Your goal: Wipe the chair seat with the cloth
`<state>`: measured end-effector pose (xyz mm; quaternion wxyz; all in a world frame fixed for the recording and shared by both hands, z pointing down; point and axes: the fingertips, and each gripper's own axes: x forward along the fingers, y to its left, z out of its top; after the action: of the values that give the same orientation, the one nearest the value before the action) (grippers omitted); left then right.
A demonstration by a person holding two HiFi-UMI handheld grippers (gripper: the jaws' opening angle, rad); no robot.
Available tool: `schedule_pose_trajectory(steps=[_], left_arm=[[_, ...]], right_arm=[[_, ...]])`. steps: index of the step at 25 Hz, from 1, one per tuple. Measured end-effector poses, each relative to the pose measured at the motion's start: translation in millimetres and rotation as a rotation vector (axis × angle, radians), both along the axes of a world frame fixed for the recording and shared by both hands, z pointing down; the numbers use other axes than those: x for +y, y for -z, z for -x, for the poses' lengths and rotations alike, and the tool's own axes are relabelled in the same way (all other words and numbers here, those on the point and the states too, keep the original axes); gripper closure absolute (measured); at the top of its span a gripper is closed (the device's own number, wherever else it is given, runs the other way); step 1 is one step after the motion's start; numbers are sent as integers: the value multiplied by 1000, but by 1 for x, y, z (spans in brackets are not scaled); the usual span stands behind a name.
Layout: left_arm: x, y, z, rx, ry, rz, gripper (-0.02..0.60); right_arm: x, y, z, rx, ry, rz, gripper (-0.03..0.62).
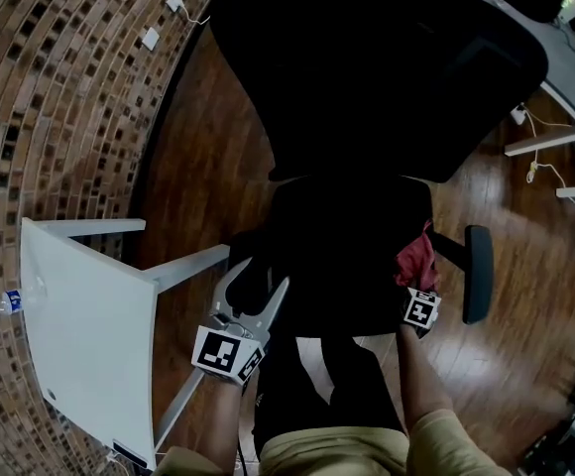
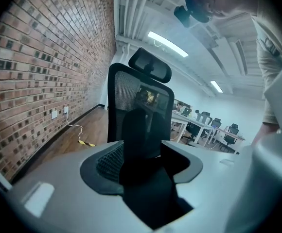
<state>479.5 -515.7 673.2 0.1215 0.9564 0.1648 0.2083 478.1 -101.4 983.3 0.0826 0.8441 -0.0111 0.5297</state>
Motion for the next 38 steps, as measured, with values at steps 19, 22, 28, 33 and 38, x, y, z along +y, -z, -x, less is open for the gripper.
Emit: schedule_pose_trajectory(steps=[19, 22, 28, 33, 38], left_arm=[[3, 18, 21, 5, 62, 2, 365], [-2, 18, 23, 0, 68, -6, 365], [2, 15, 18, 6, 78, 23, 368], [12, 18, 13, 18, 65, 33, 368], [12, 20, 18, 21, 85, 24, 368]], right_arm=[[-404, 23, 159, -266, 770, -671, 580], [-332, -5, 126, -230, 707, -451, 580], [-42, -16, 49, -185, 268, -54, 580], [25, 8, 25, -105, 191, 30, 580], [-126, 11, 60, -144, 489, -296, 580]])
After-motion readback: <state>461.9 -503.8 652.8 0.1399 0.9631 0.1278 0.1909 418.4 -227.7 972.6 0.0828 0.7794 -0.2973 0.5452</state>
